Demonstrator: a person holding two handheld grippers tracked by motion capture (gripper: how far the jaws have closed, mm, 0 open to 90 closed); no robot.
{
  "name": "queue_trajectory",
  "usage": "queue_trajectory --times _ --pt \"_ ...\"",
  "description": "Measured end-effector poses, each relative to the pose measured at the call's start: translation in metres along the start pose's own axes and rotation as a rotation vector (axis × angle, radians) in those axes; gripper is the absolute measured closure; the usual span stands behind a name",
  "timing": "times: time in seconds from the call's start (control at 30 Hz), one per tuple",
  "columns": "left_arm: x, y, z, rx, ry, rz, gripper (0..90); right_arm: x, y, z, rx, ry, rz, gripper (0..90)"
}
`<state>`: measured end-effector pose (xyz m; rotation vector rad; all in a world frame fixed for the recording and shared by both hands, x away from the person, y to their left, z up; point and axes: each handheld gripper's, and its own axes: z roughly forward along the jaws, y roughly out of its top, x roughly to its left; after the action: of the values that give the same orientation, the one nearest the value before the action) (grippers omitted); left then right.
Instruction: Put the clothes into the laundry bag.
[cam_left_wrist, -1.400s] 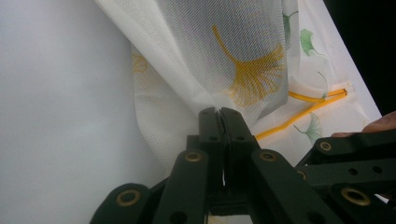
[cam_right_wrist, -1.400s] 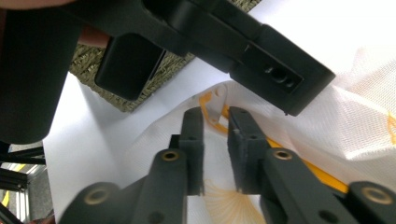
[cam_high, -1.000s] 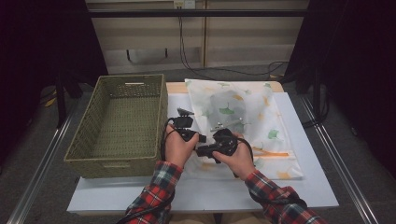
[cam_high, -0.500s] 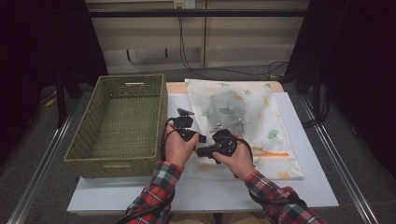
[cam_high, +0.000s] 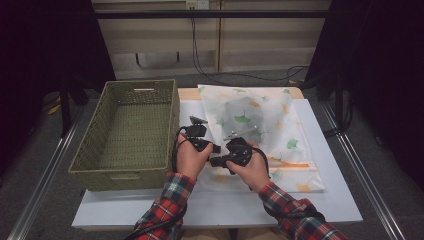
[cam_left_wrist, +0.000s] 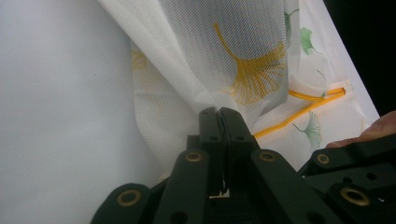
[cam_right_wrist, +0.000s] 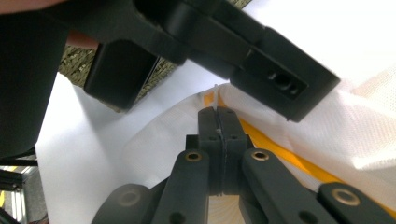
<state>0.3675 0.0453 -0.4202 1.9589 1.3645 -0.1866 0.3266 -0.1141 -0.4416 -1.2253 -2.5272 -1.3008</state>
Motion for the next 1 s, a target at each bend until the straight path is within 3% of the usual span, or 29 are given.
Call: queue_trajectory --times 0.03,0.1,0.17,0.37,0.63,0.67,0.9,1.0 --pt "0.002 0.001 -0.002 0.011 0.005 0.021 87.6 0.000 0.000 -0.001 0.000 -0.001 -0.005 90.0" --pt "0.002 0.001 -0.003 0.009 0.021 0.023 85.0 0.000 -0.002 -0.002 0.009 -0.001 -0.019 90.0" --pt "0.003 0.001 -0.003 0.006 0.020 0.005 83.3 -0.001 -0.003 -0.004 0.008 0.001 -0.019 90.0" --pt "0.009 0.001 -0.005 0.014 0.053 0.007 73.6 -0.002 -0.006 -0.007 0.013 0.018 -0.027 90.0" --pt "0.011 0.001 -0.005 0.009 0.042 -0.047 64.5 -0.004 -0.008 -0.012 0.014 0.012 -0.038 90.0" --pt "0.011 0.001 -0.006 0.004 0.056 -0.033 62.8 -0.005 -0.008 -0.013 0.018 0.013 -0.039 90.0" --pt "0.013 0.000 -0.005 0.004 0.064 -0.051 52.7 -0.010 -0.010 -0.017 0.010 0.009 -0.027 90.0" --pt "0.014 0.000 -0.003 0.010 0.030 -0.097 52.2 -0.010 -0.011 -0.019 0.010 0.004 -0.031 90.0"
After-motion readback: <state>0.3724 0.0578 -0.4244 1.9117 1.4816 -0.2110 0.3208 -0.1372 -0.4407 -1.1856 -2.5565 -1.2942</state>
